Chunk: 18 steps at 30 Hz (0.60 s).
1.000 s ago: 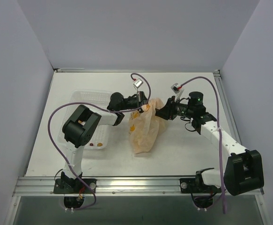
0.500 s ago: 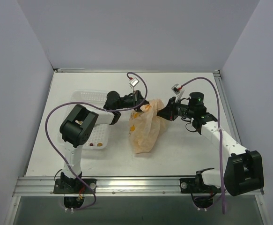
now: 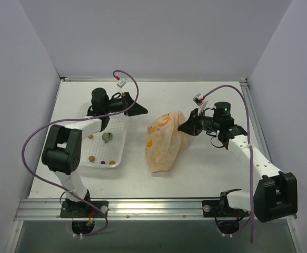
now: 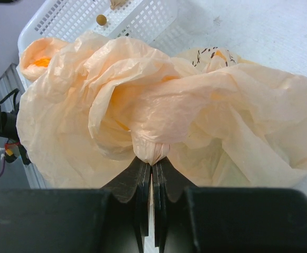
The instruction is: Place the fake fruits into the plastic bag and tie a complex knot
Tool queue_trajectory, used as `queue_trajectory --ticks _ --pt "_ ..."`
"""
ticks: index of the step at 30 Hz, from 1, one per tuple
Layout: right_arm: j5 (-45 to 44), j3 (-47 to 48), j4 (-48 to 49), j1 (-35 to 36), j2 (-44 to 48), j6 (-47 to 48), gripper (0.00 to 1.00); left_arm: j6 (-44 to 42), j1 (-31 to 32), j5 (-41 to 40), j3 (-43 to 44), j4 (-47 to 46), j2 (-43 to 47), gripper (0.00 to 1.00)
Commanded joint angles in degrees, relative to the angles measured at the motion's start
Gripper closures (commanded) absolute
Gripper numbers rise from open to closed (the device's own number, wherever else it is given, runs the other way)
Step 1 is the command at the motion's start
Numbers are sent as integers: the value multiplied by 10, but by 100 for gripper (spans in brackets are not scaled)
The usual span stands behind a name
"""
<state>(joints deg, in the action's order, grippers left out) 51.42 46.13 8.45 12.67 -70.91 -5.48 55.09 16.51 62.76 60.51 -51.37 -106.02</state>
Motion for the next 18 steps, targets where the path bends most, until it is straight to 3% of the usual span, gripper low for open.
queue_trajectory --ticks 1,3,4,6,9,13,18 --pt "10 40 -33 -5 19 38 100 -231 -34 53 40 260 89 48" --pt "5 48 -51 -5 17 50 100 -400 -37 15 126 470 110 46" --pt "4 54 -69 -5 16 68 100 -591 -23 -6 168 687 117 46" --pt "3 67 -82 -4 11 79 100 -717 -9 -51 239 812 121 46" --pt "0 80 -119 -5 4 93 100 -780 6 -83 245 836 149 46" --pt "-3 91 -137 -4 1 102 100 -912 73 -185 262 879 169 45" --pt "-4 110 -164 -2 -10 126 100 -994 134 -247 285 895 168 39"
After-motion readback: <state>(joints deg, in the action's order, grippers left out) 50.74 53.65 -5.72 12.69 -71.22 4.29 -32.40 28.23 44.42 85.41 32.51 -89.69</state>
